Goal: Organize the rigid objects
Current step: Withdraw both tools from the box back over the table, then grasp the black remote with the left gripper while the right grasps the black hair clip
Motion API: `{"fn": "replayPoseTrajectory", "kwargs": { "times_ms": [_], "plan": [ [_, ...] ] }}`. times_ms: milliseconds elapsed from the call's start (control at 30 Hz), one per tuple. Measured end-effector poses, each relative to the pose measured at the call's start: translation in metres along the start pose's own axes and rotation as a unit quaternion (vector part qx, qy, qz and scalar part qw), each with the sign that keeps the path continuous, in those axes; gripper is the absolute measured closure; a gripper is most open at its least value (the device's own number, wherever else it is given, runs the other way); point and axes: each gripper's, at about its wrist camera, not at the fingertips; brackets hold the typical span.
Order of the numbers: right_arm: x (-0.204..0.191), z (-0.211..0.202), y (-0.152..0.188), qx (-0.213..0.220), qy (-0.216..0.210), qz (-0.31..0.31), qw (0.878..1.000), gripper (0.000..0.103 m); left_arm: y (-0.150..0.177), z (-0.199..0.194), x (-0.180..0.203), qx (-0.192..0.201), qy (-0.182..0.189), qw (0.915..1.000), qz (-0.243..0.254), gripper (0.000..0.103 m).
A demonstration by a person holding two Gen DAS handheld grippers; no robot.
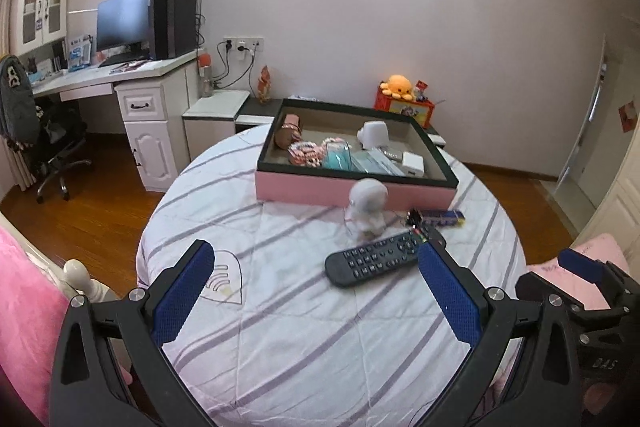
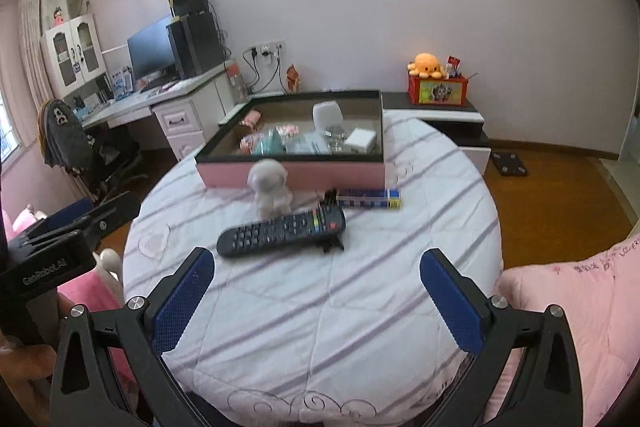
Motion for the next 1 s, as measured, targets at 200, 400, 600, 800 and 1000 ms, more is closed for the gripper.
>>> {"fn": "replayPoseTrajectory", "kwargs": {
  "times_ms": [200,400,600,800,1000],
  "plan": [
    [0.003,0.001,-0.001,0.001,0.002,0.001,1.0,0.0,0.001,0.003,0.003,-0.005,0.001,0.9999,0.011,0.0],
    [0.007,0.006,0.001,-0.006,0.007,0.003,1.0,0.0,0.006,0.014,0.004,-0.017,0.012,0.9996,0.019,0.0],
    [0.014,0.012,0.0,-0.011,0.019,0.006,1.0,0.0,0.016,0.046,0.011,-0.039,0.038,0.9976,0.042,0.0],
    [0.024,0.027,0.002,-0.025,0.033,0.014,0.999,0.0,0.033,0.09,0.022,-0.079,0.057,0.9919,0.082,0.0],
    [0.028,0.05,0.004,-0.044,0.039,0.016,0.998,0.0,0.044,0.13,0.029,-0.115,0.077,0.986,0.093,0.0]
  ]
}}
Point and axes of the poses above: each gripper's, at about its wrist camera, not at the fingertips, and z roughly the way its jaws point, x to its right, y to its underside, and after that the axes turned 11 degrees about x, right-handed
